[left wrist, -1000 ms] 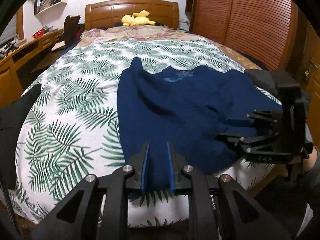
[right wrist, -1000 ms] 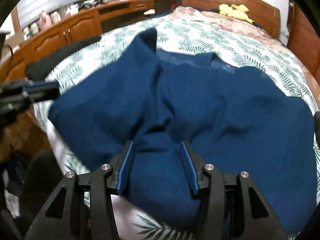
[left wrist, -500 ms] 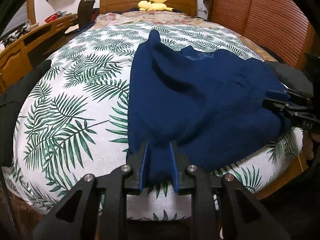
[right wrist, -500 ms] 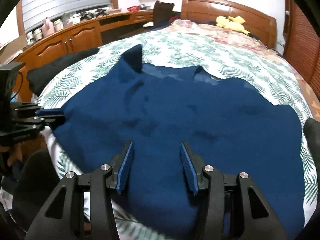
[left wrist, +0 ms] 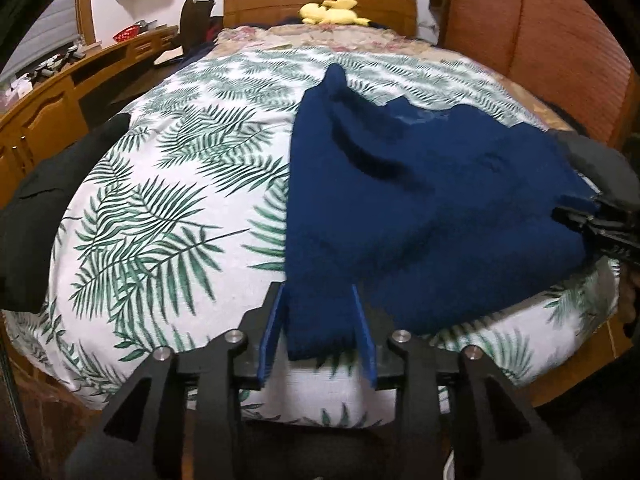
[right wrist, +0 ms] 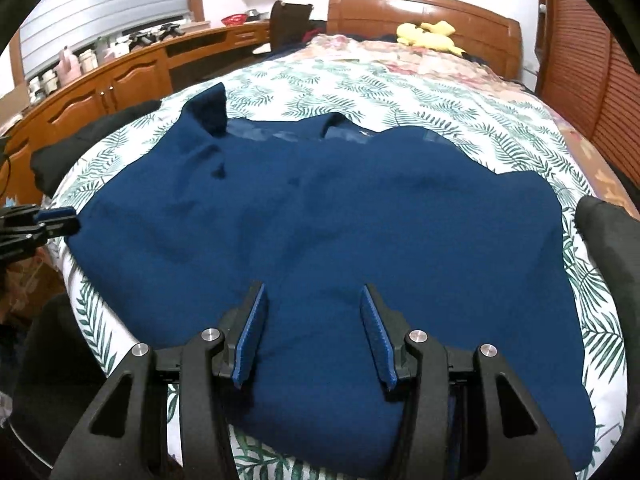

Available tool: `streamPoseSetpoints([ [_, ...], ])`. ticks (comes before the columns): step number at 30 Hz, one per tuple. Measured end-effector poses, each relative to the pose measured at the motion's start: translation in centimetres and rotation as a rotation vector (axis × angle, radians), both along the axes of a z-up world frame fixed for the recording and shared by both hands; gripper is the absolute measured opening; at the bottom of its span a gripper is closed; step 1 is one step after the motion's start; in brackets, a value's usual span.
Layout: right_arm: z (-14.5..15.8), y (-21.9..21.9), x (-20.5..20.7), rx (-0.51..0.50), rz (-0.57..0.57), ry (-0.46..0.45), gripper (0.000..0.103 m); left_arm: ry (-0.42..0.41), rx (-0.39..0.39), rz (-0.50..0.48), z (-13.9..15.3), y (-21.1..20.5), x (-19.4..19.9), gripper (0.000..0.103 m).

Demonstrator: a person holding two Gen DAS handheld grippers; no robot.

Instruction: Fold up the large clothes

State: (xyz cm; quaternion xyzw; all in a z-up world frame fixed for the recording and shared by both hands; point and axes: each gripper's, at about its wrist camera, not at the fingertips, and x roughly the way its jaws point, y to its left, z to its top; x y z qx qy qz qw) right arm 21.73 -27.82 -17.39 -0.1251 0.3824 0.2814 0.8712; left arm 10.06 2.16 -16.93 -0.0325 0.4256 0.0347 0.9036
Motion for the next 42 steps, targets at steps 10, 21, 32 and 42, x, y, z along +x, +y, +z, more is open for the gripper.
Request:
streamPoseSetpoints([
  [10, 0.0, 0.5, 0.2, -0.023, -0.002, -0.015, 0.049, 0.012, -0.018, 0.033, -1.1, 0.4, 0.3, 0.042],
  [21, 0.2, -0.9, -0.1, -0.012, 0.003, 0.000, 0.049, 0.013, -0.046, -0.026, -0.2, -0.3, 0.3, 0.003],
  [32, 1.0, -3.9, -0.3, 0.013, -0.015, 0.003, 0.049, -0.248, -0.057, -0.185, 11.6, -7.4, 1.6, 0.000],
  [42, 1.7, -10.6, -0.6, 0.060, -0.116, 0.006, 0.049, -0.336, -0.055, -0.441, 17.0, -20.5, 6.4, 0.000],
])
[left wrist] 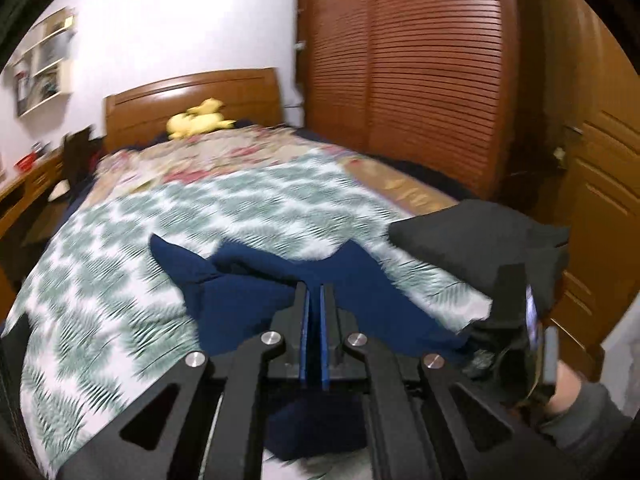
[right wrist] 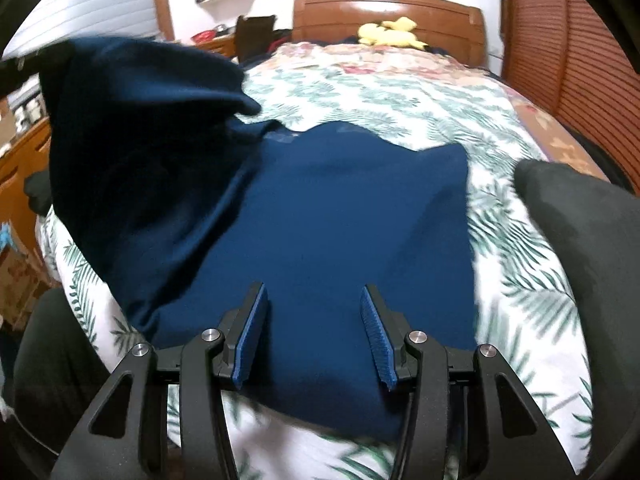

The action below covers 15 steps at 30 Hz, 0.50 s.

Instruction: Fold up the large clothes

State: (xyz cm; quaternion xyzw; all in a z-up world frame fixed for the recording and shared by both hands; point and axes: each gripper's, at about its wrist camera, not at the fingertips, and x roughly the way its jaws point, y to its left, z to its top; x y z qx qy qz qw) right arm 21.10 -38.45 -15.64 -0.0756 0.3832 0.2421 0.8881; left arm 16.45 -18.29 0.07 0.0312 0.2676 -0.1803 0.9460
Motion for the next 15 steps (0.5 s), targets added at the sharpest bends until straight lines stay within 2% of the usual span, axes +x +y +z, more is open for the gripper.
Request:
streamPoseSetpoints([
  [5, 0.1, -4.3, -0.8, 0.016, -0.052, 0.001, 0.045, -0.001, 0.014, -0.144, 0.9, -7.6, 1.9, 0.000],
  [8, 0.4, -6.6, -1.0, 0.023, -0.102, 0.007, 0.045, 0.050, 0.013, -0.189, 0.0, -10.6, 3.6, 0.000],
  [12, 1.2, -8.9, -1.2, 0.062, -0.149, -0.001, 0.045, 0.113, 0.035, -0.197, -1.5, -12.1, 5.1, 0.001],
  [15, 2.3, -9.7, -1.5, 0.081, -0.167, -0.023, 0.045, 0.095, 0.046, -0.190, -1.2, -12.0, 4.1, 0.004],
])
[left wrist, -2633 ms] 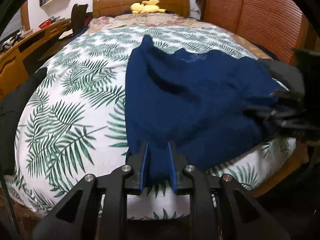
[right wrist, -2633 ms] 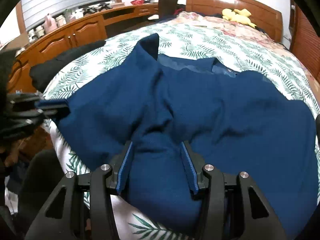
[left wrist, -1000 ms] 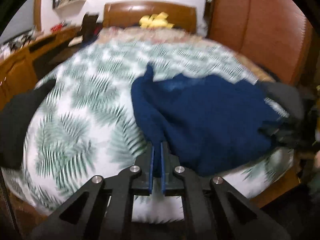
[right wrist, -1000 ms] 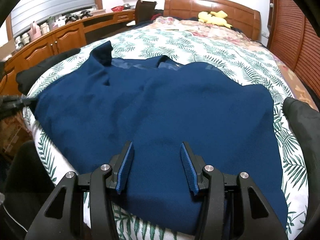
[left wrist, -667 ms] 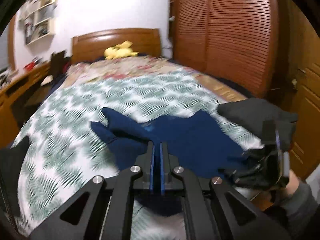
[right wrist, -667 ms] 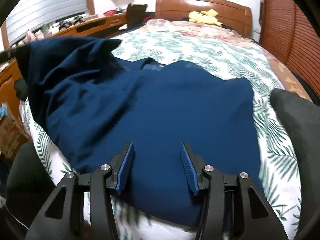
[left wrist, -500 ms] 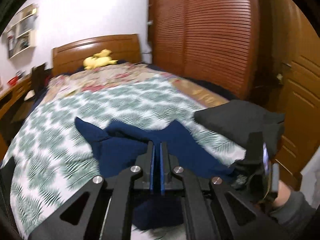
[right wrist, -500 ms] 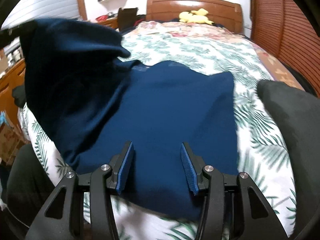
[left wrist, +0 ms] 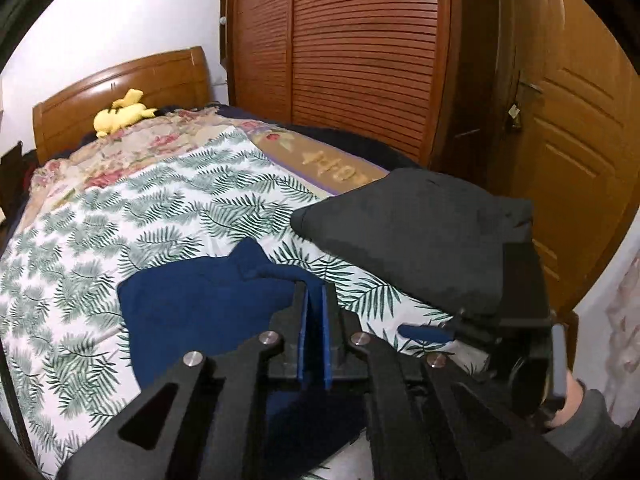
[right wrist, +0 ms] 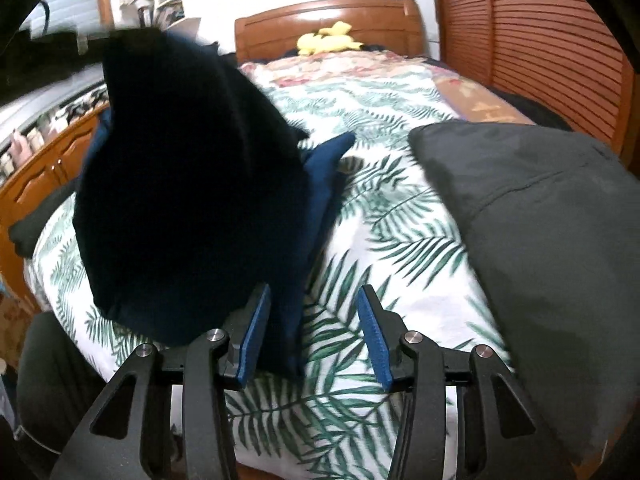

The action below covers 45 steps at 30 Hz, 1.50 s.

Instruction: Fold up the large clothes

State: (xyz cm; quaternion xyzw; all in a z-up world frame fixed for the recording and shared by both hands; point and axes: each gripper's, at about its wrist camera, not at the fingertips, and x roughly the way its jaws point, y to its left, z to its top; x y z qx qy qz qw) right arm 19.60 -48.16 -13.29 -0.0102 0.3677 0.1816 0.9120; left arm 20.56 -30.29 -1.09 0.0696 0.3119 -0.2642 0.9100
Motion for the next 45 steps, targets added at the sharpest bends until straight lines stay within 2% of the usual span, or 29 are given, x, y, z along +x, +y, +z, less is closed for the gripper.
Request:
streamPoseSetpoints([
  [6, 2.3, -0.5, -0.6, 0.009, -0.013, -0.058, 0.045, -0.063, -0.030, 0.020, 1.6, 2.7, -2.5, 0.005],
  [9, 3.6, -0.3, -1.0, 0.017, -0.014, -0.092, 0.045, -0.057, -0.055, 0.040, 1.5, 4.7, -3.1, 0.005],
  [15, 5.5, 0.8, -0.8, 0.024, -0.013, -0.141, 0.045, -0.055, -0.019, 0.113, -0.9, 8.3, -3.8, 0.005],
  [21, 7.8, 2.6, -0.9, 0.024, -0.002, -0.208, 0.045, -0.009, -0.026, 0.157, -3.8, 11.7, -4.0, 0.005],
  [27, 9.7, 5.8, -0.8, 0.040, 0.034, -0.287, 0.045, 0.022, -0.034, 0.182, -5.3, 14.2, -4.2, 0.005],
  [29, 9.5, 7.4, -0.3, 0.050, 0.069, -0.284, 0.045, 0.021, -0.031, 0.195, -5.6, 15.0, -4.7, 0.005],
  [32, 8.3, 10.3, 1.2, 0.006, 0.127, -0.274, 0.045, 0.029, -0.039, 0.220, -5.8, 16.3, -5.4, 0.005],
  [37, 5.6, 12.8, 3.8, -0.010, 0.168, -0.207, 0.045, 0.038, -0.043, 0.241, -6.1, 17.5, -5.8, 0.005],
  [42, 3.0, 13.1, 4.0, -0.026, 0.184, -0.078, 0.046, 0.038, -0.024, 0.240, -6.4, 17.4, -5.7, 0.005],
  [45, 0.3, 12.8, 3.6, -0.027, 0.193, 0.043, 0.046, 0.043, -0.031, 0.231, -6.7, 17.3, -5.4, 0.005],
])
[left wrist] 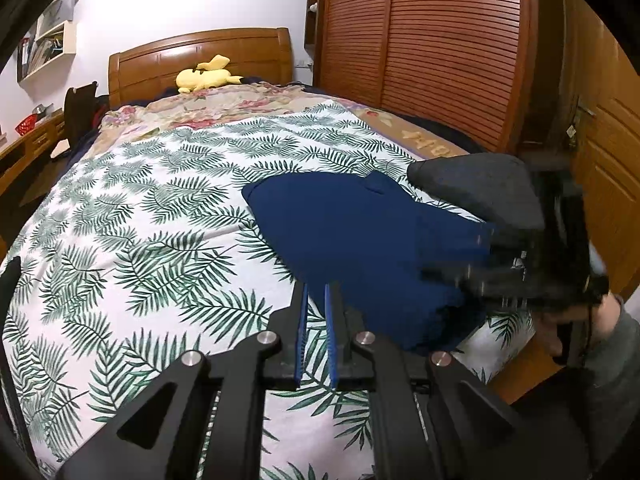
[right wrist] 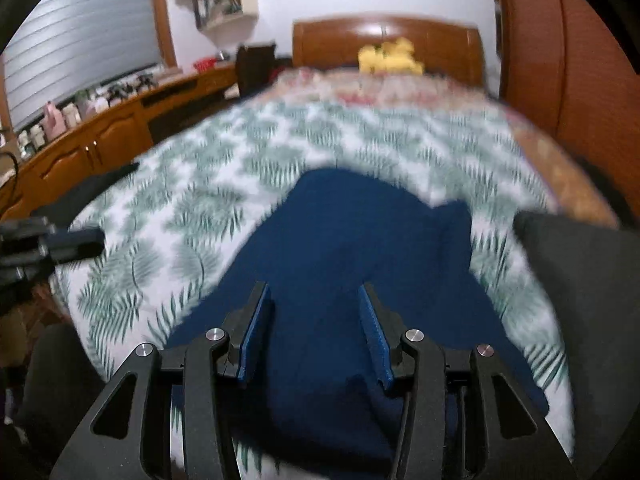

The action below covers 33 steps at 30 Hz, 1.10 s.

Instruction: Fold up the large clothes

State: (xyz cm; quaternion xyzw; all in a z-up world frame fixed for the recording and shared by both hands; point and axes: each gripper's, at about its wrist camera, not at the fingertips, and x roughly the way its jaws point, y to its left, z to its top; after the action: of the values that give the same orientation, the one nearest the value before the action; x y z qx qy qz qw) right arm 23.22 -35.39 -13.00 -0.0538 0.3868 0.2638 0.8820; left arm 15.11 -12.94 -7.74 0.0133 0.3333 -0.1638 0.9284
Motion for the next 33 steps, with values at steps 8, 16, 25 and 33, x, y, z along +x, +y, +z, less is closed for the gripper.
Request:
streamPoseSetpoints([
  [8, -2.2, -1.1, -0.9, 0.028, 0.021, 0.063, 0.046, 0.010, -0.038, -0.009, -0.6, -0.8, 1.4, 0.009],
  [16, 1.2, -4.5, -3.4, 0.012, -0.045, -0.077, 0.045, 0.010, -0.004, -0.037, -1.1, -2.8, 2.9, 0.012],
  [25, -0.3, -10.0, -1.9, 0.059, -0.187, -0.016, 0.045, 0.001, 0.008, -0.058, -1.7, -4.4, 5.4, 0.016],
  [33, -3.4, -10.1, -0.2, 0.040, -0.215, 0.090, 0.066, 0.052, 0.025, -0.051, -3.6, -4.6, 9.9, 0.017],
])
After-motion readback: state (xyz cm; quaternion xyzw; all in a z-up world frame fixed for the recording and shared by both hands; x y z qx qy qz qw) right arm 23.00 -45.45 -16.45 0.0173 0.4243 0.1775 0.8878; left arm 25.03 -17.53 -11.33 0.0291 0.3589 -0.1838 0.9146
